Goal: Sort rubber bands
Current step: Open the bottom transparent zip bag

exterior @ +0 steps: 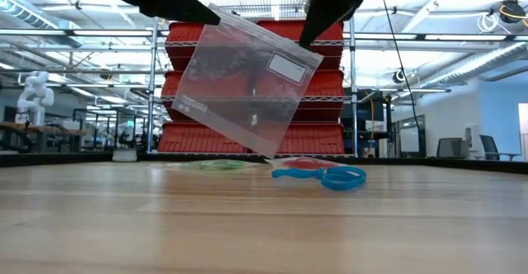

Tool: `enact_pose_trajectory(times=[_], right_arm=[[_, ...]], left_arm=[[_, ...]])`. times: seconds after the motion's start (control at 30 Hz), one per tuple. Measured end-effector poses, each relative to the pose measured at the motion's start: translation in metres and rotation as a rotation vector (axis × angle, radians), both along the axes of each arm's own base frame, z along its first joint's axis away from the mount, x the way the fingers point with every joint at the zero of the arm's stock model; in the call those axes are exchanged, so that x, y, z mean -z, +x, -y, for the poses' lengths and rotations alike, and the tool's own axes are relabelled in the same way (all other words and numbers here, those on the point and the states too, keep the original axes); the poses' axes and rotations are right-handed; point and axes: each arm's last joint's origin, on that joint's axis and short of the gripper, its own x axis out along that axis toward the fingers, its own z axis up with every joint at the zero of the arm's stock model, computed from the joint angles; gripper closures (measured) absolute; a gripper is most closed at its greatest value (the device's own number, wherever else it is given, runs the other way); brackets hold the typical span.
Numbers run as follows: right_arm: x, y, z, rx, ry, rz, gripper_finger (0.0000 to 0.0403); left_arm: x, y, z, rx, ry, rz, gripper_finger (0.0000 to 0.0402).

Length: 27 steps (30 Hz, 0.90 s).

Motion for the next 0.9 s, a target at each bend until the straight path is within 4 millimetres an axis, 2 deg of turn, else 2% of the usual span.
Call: enact_pose_trajectory(times=[0.2,0.53,0.7,0.9], right_arm=[[-0.010,-0.002,-0.012,-0.070,0.052,0.069,0.0246],[0.007,0.015,-0.003,-0.109,0.049,0.028,0.0255],[0.008,0.017,0.003,-0.100,0.045,0.032,0.0291],[0.009,0.017,0.002,-0.118,0.029,0.021,0.0385]], left_arm=[[0.000,0.000,0.000,0.000,0.000,0.001,0.0400],[0.000,0.000,0.000,0.002,-0.002,0.003,0.0400],[0.000,0.000,0.000,0.009,-0.004,0.002,0.0400],[0.000,0.000,0.000,0.009,-0.004,0.001,0.0400]])
